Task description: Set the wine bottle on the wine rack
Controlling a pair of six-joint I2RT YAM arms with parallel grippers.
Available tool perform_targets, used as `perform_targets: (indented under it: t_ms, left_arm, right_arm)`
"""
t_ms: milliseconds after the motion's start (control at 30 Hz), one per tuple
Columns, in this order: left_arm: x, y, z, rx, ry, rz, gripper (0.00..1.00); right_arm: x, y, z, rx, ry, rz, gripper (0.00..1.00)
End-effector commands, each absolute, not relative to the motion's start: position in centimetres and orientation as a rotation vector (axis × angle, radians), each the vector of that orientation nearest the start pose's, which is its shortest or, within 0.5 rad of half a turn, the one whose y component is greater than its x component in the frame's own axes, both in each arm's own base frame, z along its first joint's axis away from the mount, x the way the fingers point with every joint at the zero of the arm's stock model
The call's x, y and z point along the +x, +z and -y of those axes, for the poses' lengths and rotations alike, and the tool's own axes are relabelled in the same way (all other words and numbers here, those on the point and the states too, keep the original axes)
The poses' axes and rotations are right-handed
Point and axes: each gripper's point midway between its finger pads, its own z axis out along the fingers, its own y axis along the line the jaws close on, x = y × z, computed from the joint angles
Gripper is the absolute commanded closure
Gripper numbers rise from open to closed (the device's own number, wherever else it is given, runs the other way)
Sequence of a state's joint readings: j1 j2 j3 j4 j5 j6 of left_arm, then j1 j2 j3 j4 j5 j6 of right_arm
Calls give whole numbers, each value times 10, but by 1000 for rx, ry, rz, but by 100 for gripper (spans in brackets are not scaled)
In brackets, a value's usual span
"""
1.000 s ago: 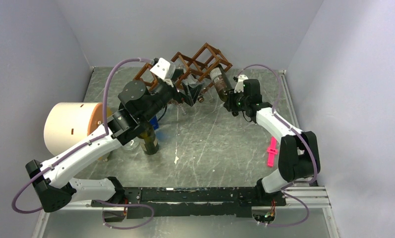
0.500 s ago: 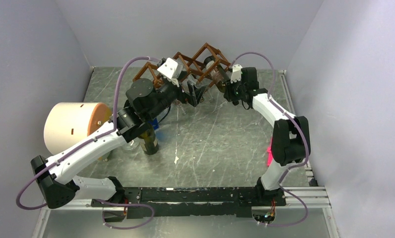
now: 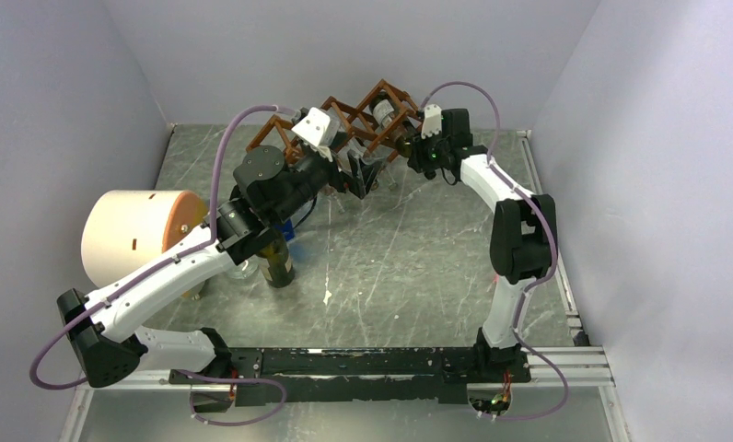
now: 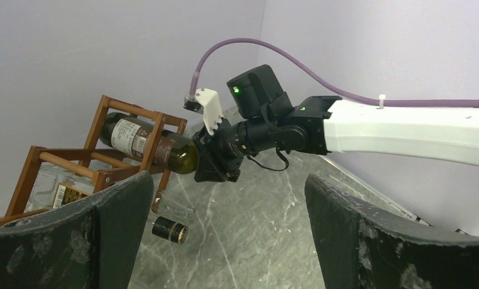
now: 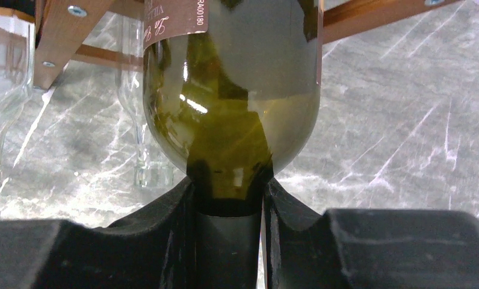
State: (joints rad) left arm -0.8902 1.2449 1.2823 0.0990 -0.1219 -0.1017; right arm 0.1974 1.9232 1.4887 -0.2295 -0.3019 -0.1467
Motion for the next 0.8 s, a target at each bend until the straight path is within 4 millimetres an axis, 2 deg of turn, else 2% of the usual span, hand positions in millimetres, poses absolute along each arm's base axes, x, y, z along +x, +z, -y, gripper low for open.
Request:
perform_targets:
  t_ms: [0,267,467,767]
  left_arm:
    - [278,443,326,483,-761,-1355,0]
    - [280,440,327,481,-752,-1367,0]
    - [280,439,325,474,-744,-1372,1]
    - [281,437,324,474,-735,-1375,0]
  right_arm:
    - [523,163,-175,-619,442,-2025,86]
    - [538,170,-176,-594,408,-1996,68]
    - [550,170,-181,-562,398,-1972,63]
    - [557,176,-180,-519,308,-1909,42]
